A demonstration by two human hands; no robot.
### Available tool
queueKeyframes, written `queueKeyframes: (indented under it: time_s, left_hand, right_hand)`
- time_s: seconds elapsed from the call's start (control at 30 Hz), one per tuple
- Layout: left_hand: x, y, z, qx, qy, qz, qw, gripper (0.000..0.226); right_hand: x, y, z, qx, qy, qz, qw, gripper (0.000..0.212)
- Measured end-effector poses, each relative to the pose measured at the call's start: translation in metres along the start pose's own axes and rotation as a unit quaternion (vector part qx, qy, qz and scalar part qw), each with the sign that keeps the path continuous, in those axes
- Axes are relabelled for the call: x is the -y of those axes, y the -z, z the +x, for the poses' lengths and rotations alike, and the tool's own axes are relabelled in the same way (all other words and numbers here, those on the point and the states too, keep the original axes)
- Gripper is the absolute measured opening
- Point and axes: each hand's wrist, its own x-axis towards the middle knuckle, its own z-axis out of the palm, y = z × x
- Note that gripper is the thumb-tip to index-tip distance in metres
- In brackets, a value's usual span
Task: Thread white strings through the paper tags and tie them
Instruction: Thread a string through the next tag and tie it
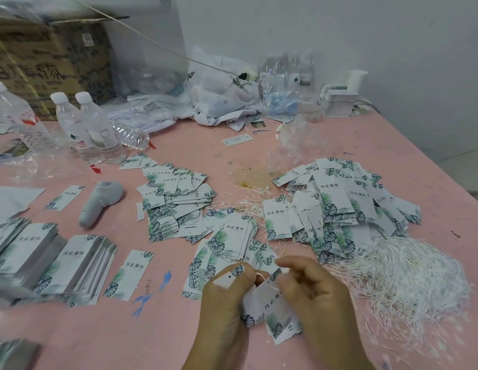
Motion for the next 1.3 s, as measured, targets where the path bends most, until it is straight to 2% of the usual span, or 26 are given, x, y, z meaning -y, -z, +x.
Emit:
queueKeyframes:
  time_s: [0.13, 0.23, 0.5, 0.6, 0.77, 1.13, 1.2, 1.3]
  left_hand:
    - [0.002, 0.001, -0.001, 0.034, -0.004, 0.022, 0.999, 0.029]
    - [0.005, 0.003, 0.0, 0.019, -0.007, 0.064, 0.998, 0.034]
    - [0.007, 0.005, -0.001, 0.06, -0.027, 0.141, 0.988, 0.026]
    - [0.01, 0.005, -0.001, 0.069, -0.007, 0.171, 0.983, 0.033]
    - [0.013, 0.005, -0.006, 0.101, -0.021, 0.19, 0.976, 0.015]
    - [0.013, 0.002, -0.009, 0.117, -0.083, 0.257, 0.956, 0.01]
    - [0.014, 0.002, -0.01, 0.126, -0.083, 0.251, 0.956, 0.012]
    - [0.012, 0.003, -0.007, 0.134, -0.066, 0.21, 0.966, 0.032]
  right_hand:
    - [-0.005, -0.013, -0.002, -0.014, 0.094, -0.095, 0.991, 0.018]
    - [-0.008, -0.013, -0.001, -0.044, 0.111, -0.11, 0.987, 0.019]
    - [-0.016, -0.01, 0.001, -0.053, 0.094, -0.146, 0.983, 0.01]
    - [-0.016, -0.01, 0.001, -0.056, 0.099, -0.158, 0.981, 0.012]
    - [-0.016, -0.015, -0.001, -0.039, 0.112, -0.186, 0.975, 0.014]
    - [-0.016, -0.013, 0.0, -0.046, 0.099, -0.206, 0.973, 0.01]
    - [-0.017, -0.012, 0.001, -0.047, 0.092, -0.198, 0.975, 0.012]
    - [-0.02, -0.008, 0.003, -0.056, 0.079, -0.177, 0.979, 0.021]
